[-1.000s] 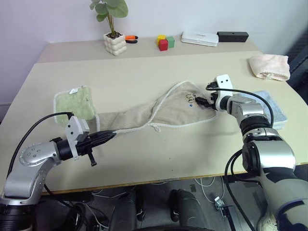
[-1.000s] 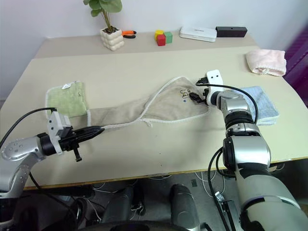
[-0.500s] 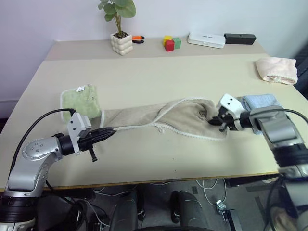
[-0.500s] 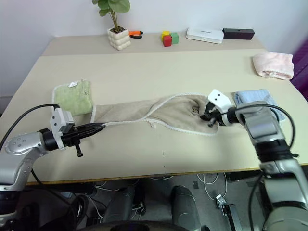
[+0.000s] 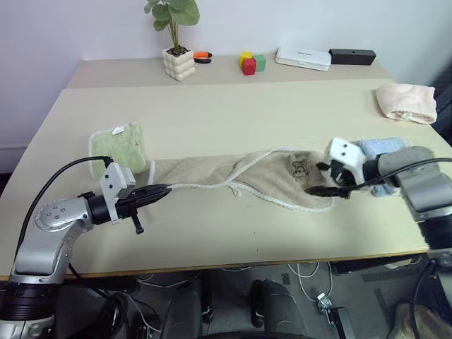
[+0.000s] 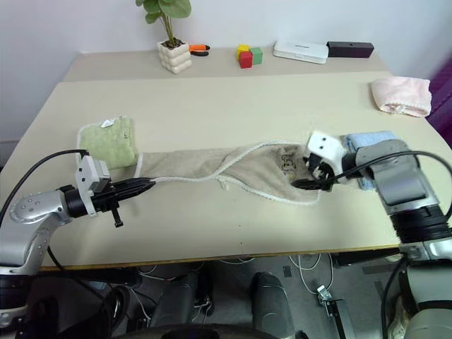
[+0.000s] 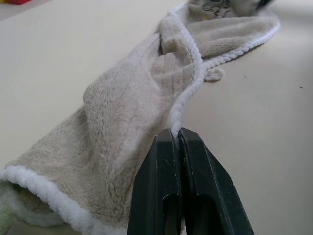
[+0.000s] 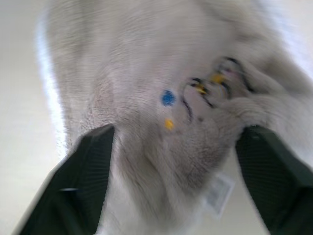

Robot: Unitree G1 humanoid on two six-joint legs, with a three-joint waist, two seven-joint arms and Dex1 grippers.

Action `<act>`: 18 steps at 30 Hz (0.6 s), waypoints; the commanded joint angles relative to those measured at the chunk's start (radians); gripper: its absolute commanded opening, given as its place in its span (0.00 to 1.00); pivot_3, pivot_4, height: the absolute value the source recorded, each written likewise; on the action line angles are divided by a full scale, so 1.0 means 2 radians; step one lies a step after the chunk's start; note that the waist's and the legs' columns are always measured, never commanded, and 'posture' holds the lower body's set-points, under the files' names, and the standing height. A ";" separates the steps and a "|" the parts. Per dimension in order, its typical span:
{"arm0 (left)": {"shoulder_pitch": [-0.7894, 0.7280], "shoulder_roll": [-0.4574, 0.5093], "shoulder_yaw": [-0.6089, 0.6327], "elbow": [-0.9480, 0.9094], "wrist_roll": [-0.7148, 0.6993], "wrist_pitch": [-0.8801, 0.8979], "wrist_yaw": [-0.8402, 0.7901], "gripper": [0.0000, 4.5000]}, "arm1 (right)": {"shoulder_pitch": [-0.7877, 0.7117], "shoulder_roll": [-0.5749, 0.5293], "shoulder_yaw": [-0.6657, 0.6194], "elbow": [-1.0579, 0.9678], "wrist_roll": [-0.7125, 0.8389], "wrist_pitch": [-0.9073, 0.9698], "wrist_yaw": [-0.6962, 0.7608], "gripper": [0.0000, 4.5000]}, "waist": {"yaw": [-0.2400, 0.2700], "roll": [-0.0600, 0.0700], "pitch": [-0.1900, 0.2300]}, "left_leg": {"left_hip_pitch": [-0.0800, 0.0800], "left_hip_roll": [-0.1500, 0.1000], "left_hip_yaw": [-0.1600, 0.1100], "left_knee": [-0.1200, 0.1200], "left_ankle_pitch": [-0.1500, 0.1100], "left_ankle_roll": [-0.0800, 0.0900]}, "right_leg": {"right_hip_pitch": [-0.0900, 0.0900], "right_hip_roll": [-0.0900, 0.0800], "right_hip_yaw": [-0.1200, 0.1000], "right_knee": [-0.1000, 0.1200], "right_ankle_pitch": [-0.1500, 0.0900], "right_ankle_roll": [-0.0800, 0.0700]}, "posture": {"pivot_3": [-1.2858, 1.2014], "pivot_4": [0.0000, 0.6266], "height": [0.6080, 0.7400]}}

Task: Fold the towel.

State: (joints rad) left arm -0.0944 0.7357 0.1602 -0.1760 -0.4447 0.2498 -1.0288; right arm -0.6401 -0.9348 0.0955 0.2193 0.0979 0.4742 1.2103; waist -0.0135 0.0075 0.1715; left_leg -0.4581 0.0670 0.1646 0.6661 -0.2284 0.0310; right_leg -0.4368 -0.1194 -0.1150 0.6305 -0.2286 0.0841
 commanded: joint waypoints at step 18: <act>-0.024 0.004 -0.001 -0.004 0.006 -0.012 0.001 0.00 | -0.189 0.177 -0.069 0.382 -0.015 -0.101 -0.276 0.81 | 0.001 0.000 0.000 | -0.001 0.000 0.002 0.000 0.002 -0.003 | -0.001 0.001 0.000 0.001 0.001 0.001 | 0.52 0.24 1.00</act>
State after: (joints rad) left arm -0.1361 0.7353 0.1409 -0.1577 -0.4292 0.2437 -1.0295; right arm -0.9849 -0.5688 -0.0422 0.9610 0.0887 0.2963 0.6743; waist -0.0112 0.0080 0.1718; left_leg -0.4597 0.0667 0.1695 0.6653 -0.2246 0.0259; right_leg -0.4378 -0.1181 -0.1151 0.6318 -0.2260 0.0862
